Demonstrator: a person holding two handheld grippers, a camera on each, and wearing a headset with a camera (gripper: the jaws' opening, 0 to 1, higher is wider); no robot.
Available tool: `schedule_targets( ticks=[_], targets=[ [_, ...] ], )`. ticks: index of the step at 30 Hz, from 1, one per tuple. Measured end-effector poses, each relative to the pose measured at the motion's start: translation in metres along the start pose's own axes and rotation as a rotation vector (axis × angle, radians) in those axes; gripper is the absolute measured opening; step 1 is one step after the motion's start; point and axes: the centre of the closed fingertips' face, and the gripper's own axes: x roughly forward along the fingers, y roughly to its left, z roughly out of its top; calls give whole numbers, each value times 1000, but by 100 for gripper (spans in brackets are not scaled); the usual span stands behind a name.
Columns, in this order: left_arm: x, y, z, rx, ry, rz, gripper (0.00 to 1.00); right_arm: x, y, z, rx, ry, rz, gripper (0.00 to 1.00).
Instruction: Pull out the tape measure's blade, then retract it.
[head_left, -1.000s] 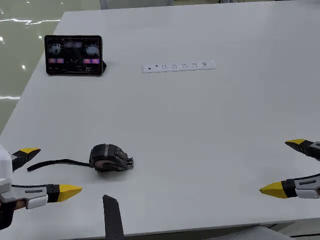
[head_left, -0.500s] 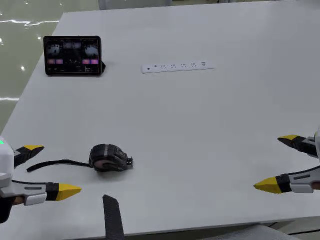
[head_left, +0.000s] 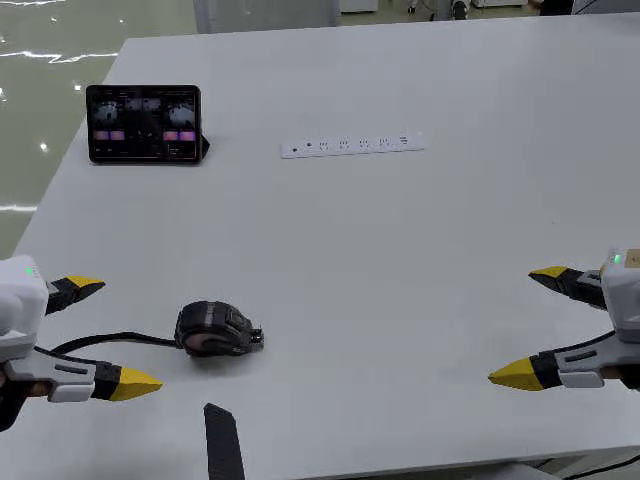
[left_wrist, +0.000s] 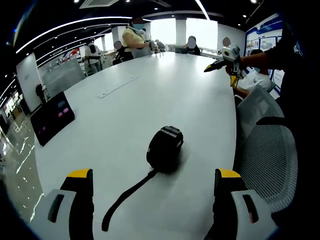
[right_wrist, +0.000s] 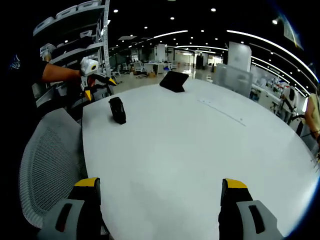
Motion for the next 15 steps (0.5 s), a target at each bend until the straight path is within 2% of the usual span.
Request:
schedule_targets(
  ticks=[2,10,12,15],
  targets=[
    [2,2,2,8,7,-9,99,3,-2,3,-28,-1,-8,99],
    [9,3,12,57,42,-62,99,13,5,21,-87,-48,39,99],
    [13,4,12,89,67,-78,99,16,5,21,-95,-35,42,99],
    [19,3,12,109,93,-100,99,18,8,25,-113,-47,53,99]
  ],
)
